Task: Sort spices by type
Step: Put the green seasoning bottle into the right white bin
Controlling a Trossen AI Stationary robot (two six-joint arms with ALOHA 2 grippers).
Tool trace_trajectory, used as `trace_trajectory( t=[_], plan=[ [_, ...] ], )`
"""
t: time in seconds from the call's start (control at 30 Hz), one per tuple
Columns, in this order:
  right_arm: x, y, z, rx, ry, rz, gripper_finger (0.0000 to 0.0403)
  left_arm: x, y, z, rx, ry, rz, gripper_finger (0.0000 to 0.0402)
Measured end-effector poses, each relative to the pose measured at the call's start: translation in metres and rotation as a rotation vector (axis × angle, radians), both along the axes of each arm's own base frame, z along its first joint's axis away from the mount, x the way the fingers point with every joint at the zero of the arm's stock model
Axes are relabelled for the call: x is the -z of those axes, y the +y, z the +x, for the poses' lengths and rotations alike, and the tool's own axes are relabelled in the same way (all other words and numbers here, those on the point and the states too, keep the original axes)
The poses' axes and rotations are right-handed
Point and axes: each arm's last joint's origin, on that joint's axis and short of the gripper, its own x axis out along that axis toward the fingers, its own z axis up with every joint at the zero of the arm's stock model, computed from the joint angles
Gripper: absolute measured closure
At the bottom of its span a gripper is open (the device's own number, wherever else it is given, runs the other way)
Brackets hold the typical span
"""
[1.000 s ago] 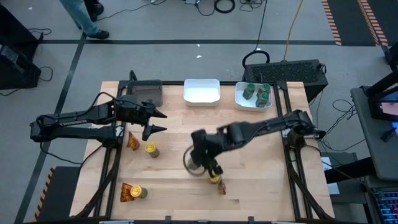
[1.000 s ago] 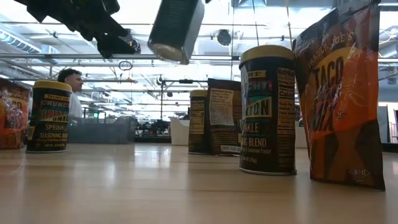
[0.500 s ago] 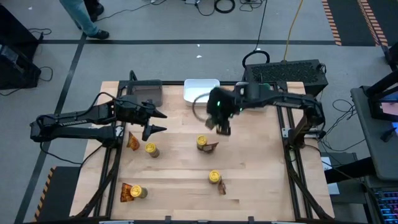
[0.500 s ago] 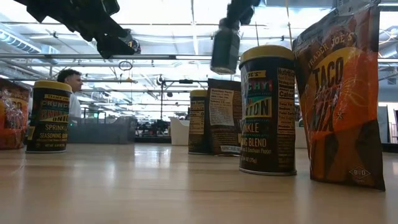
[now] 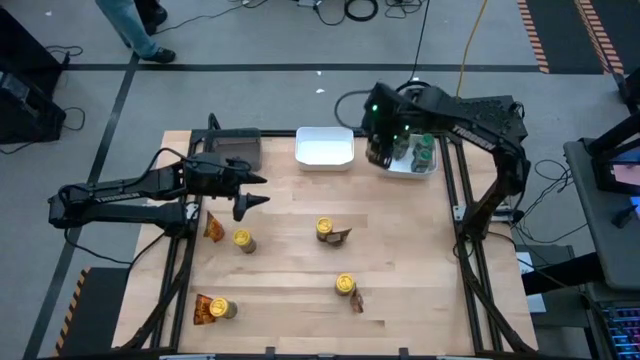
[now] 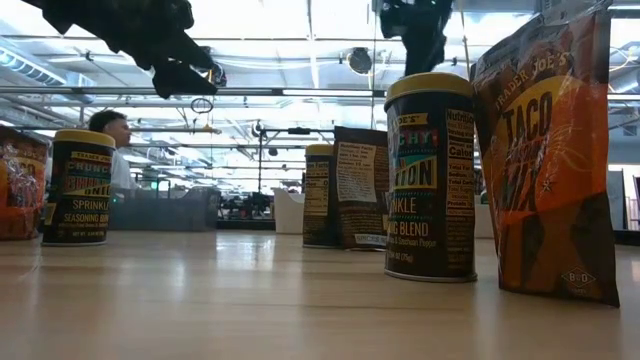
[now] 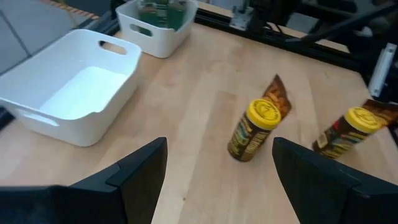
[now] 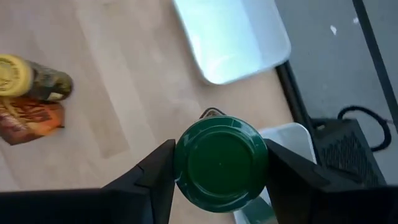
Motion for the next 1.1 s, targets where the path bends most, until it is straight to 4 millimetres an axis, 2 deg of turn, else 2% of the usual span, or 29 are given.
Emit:
trace_trajectory(
  t=[0.1,0.2,0.4,0.7,0.9,1.1],
  plan=[
    [0.008,-0.019,-0.012,0.051,0.020,0.004,0.0215,0.000,0.001,0.000,-0.027,0.001,-0.002,0.0107],
    [0.024,-0.033,-0.025,0.108,0.054,0.023,0.0216,0.000,0.001,0.000,-0.063,0.001,-0.011,0.0107],
    [0.053,-0.048,-0.051,0.208,0.027,0.016,0.0216,0.000,0.002,0.000,-0.101,-0.001,-0.027,0.0107],
    [0.095,-0.049,-0.072,0.288,0.008,0.018,0.0217,0.000,0.004,-0.001,-0.166,-0.006,-0.035,0.0107],
    [0.124,-0.052,-0.078,0.351,0.017,0.046,0.0214,0.000,0.004,-0.001,-0.191,-0.010,-0.044,0.0107],
    [0.142,-0.049,-0.081,0.366,0.039,0.064,0.0215,0.000,0.004,-0.001,-0.198,-0.012,-0.050,0.0107]
  ],
)
